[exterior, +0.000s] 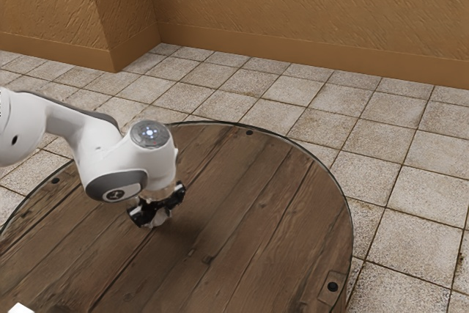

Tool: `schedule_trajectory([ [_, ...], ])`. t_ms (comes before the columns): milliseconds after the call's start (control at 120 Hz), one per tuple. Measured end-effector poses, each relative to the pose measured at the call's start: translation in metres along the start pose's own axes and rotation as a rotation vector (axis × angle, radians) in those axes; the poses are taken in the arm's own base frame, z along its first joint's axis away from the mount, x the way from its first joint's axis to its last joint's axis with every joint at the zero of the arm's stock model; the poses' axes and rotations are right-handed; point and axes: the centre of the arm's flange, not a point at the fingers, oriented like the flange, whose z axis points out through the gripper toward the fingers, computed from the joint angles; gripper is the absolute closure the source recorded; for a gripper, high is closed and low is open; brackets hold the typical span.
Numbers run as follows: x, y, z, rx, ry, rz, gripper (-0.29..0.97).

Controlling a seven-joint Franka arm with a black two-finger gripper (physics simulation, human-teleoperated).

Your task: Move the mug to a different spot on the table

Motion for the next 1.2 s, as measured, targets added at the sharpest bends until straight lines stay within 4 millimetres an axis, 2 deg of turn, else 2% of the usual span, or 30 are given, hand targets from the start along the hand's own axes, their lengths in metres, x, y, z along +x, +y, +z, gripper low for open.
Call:
schedule_trajectory([
  [125, -0.030, -0.007, 0.003, 0.004, -0.018, 0.024, 0.22],
  [250, -0.044, -0.014, 0.000, 0.000, -0.027, 0.016, 0.12],
  [433, -0.043, -0.017, -0.008, -0.016, -0.028, -0.025, 0.05],
  [683, -0.033, -0.018, -0.023, -0.042, -0.018, -0.073, 0.02],
  [800, -0.026, -0.015, -0.039, -0.066, -0.005, -0.096, 0.01],
  [917, -0.017, -0.003, -0.059, -0.103, 0.009, -0.107, 0.01],
  [1000, -0.003, 0.005, -0.069, -0.123, 0.016, -0.113, 0.00],
  [1117, 0.043, 0.024, -0.095, -0.140, 0.004, -0.167, 0.00],
  [1200, 0.083, 0.039, -0.126, -0.149, 0.002, -0.177, 0.00],
])
